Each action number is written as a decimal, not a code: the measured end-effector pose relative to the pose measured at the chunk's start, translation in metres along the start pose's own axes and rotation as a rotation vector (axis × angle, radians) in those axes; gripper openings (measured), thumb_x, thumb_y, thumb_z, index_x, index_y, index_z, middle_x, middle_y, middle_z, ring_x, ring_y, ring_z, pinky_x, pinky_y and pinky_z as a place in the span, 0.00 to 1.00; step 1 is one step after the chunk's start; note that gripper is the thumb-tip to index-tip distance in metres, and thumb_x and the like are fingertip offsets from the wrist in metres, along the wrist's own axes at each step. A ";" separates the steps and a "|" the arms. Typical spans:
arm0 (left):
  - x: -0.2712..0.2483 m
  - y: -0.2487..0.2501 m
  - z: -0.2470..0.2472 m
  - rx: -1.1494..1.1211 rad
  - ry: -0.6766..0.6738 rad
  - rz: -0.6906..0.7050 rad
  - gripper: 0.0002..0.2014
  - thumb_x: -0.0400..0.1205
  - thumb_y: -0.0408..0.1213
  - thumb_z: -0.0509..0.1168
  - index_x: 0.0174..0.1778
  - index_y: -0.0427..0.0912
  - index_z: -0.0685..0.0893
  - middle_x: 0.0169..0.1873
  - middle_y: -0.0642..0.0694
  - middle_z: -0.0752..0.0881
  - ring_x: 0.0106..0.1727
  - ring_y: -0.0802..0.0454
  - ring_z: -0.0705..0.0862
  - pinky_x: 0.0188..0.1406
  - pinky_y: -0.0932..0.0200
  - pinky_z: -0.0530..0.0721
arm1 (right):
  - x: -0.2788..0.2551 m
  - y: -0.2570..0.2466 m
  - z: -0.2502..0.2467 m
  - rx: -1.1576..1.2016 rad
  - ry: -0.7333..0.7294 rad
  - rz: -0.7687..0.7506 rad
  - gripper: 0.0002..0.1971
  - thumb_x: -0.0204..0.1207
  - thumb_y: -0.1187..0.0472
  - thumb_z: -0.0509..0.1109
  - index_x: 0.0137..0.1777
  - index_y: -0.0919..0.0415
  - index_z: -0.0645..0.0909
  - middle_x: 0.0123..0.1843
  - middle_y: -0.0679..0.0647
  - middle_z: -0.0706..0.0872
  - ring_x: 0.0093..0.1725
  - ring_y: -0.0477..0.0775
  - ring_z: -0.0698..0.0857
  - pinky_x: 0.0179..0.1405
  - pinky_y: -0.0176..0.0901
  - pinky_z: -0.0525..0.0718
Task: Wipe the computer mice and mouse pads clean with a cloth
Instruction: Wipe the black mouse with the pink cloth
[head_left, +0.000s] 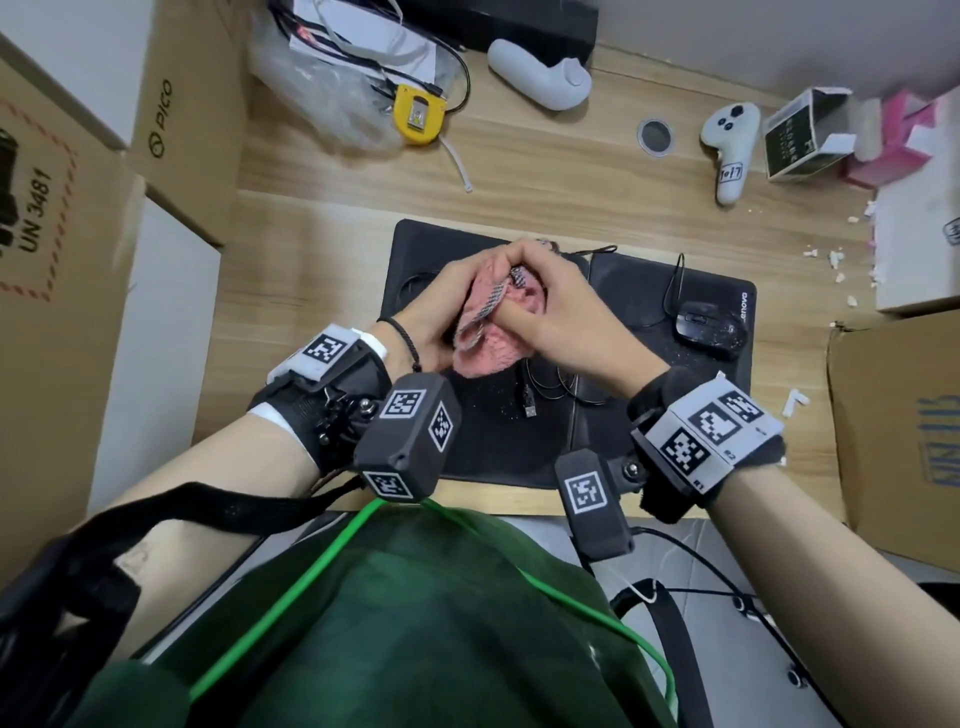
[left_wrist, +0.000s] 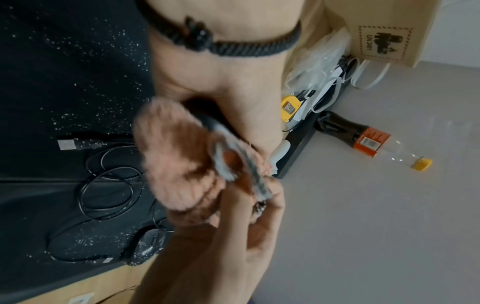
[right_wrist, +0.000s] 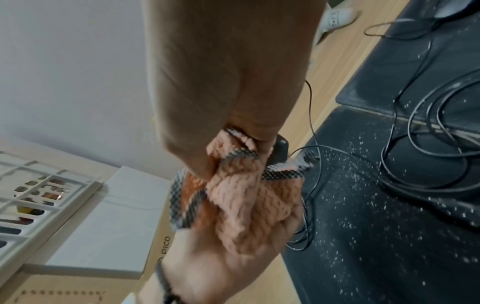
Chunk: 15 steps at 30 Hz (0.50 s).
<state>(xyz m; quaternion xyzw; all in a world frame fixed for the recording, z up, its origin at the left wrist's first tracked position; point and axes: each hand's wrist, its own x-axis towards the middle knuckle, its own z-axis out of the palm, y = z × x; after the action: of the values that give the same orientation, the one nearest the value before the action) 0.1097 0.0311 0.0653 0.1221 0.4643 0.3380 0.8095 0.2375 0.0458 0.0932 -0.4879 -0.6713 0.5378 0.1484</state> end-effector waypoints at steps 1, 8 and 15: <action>0.003 -0.002 -0.001 -0.010 -0.004 -0.022 0.16 0.86 0.45 0.55 0.47 0.39 0.84 0.40 0.44 0.90 0.39 0.51 0.89 0.44 0.59 0.88 | 0.002 0.003 -0.004 -0.010 0.044 0.016 0.13 0.70 0.65 0.69 0.44 0.45 0.73 0.44 0.42 0.85 0.42 0.43 0.84 0.46 0.44 0.82; 0.003 -0.004 0.009 -0.041 0.055 -0.059 0.18 0.87 0.51 0.54 0.49 0.43 0.84 0.36 0.47 0.90 0.36 0.51 0.87 0.41 0.56 0.86 | 0.017 0.014 -0.024 0.020 0.372 0.153 0.11 0.75 0.62 0.69 0.49 0.45 0.75 0.54 0.48 0.87 0.53 0.49 0.89 0.56 0.59 0.87; 0.009 0.006 0.010 -0.204 0.106 0.010 0.21 0.88 0.47 0.53 0.45 0.34 0.82 0.39 0.40 0.88 0.36 0.48 0.89 0.31 0.58 0.89 | 0.001 -0.001 0.009 -0.034 0.195 0.066 0.14 0.72 0.63 0.73 0.54 0.49 0.77 0.54 0.46 0.87 0.50 0.44 0.87 0.56 0.42 0.85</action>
<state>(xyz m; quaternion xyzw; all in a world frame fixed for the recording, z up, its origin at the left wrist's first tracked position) 0.1191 0.0426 0.0674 0.0235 0.4688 0.3936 0.7904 0.2306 0.0416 0.0902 -0.5623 -0.6461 0.4811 0.1869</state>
